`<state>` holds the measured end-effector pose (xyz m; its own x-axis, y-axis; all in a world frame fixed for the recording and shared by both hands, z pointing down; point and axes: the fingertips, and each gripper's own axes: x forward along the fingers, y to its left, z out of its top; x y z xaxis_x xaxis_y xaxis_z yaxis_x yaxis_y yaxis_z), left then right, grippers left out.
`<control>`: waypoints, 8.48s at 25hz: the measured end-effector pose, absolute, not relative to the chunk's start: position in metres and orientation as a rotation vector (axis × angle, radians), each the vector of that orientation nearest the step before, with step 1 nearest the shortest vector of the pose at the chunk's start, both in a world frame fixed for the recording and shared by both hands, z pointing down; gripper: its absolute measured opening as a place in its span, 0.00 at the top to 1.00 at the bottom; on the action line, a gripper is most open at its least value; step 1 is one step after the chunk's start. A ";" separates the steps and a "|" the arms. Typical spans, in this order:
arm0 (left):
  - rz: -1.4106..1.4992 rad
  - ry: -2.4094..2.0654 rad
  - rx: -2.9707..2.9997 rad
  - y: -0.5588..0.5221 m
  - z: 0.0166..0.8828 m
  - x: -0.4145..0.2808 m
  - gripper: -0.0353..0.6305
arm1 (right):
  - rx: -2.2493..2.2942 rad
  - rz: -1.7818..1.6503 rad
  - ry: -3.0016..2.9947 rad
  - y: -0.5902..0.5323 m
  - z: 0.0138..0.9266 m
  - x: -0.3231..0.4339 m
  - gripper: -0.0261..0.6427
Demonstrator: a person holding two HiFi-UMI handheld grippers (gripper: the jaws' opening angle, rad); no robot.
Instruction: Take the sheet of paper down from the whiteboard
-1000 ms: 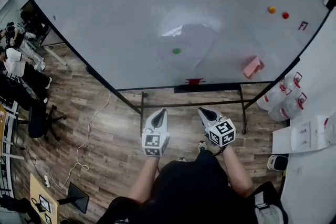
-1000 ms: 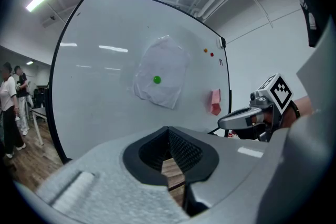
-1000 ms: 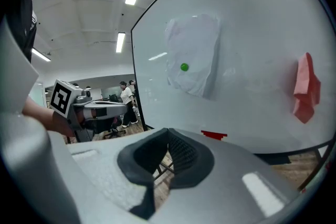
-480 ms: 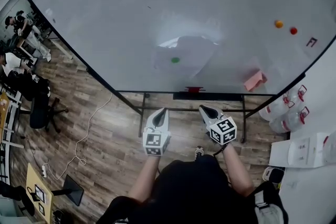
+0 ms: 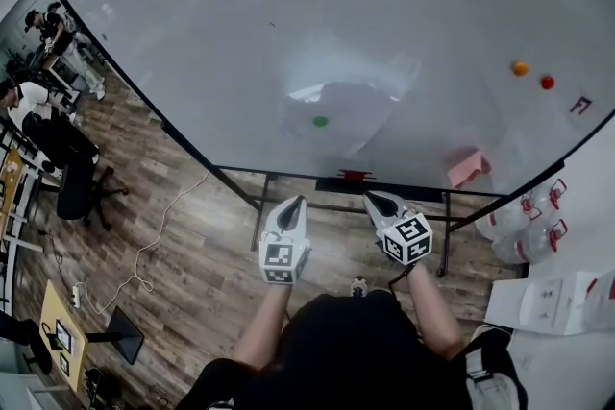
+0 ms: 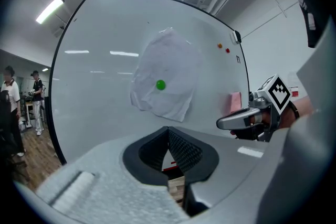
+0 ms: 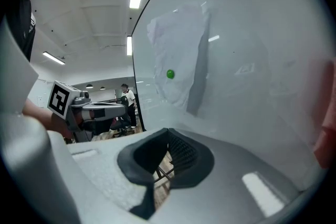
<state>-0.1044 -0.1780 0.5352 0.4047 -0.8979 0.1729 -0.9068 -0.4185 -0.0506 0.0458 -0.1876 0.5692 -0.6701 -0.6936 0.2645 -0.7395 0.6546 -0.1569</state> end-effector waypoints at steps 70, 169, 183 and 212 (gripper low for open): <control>0.100 -1.842 2.820 -0.322 0.439 -0.050 0.73 | 1.019 0.204 -3.032 -0.295 0.483 0.049 0.93; 0.171 -1.748 2.738 -0.114 0.479 -0.179 0.75 | 1.107 0.337 -2.867 -0.091 0.520 -0.073 0.96; 0.166 -1.679 2.784 -0.069 0.491 -0.169 0.75 | 1.217 0.349 -2.822 -0.039 0.539 -0.056 0.95; 0.154 -1.660 2.781 -0.075 0.504 -0.165 0.75 | 1.171 0.291 -2.732 -0.041 0.565 -0.057 0.95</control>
